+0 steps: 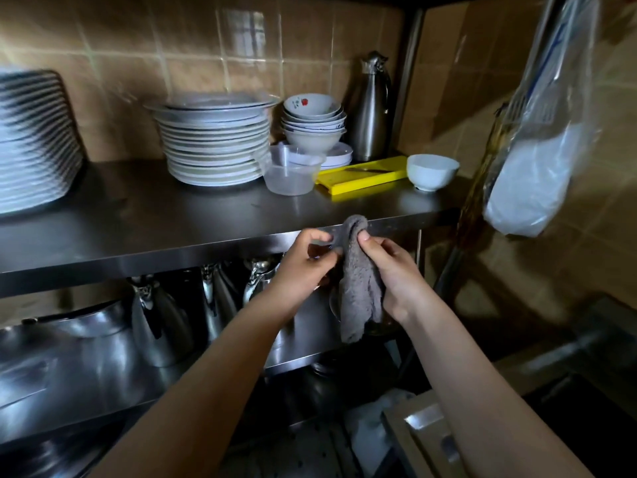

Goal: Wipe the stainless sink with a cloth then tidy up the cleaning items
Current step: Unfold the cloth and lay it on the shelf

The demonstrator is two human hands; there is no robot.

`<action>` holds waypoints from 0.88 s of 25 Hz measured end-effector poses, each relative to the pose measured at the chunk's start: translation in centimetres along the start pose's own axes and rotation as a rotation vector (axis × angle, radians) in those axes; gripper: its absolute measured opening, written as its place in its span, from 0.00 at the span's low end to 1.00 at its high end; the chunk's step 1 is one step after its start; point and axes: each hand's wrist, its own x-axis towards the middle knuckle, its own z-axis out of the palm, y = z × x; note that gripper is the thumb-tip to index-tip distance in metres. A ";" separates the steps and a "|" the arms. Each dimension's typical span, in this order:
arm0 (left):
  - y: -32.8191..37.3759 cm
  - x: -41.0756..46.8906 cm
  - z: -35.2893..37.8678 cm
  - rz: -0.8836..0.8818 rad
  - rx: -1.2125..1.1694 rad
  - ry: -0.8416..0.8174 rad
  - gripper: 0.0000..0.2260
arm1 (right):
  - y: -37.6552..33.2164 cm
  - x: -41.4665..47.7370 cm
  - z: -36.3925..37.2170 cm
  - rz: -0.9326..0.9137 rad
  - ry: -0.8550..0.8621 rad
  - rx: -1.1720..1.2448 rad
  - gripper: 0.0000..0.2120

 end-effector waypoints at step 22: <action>-0.1 -0.3 -0.1 -0.357 -0.738 0.154 0.17 | -2.1 -0.1 -1.8 0.096 -0.086 -0.485 0.07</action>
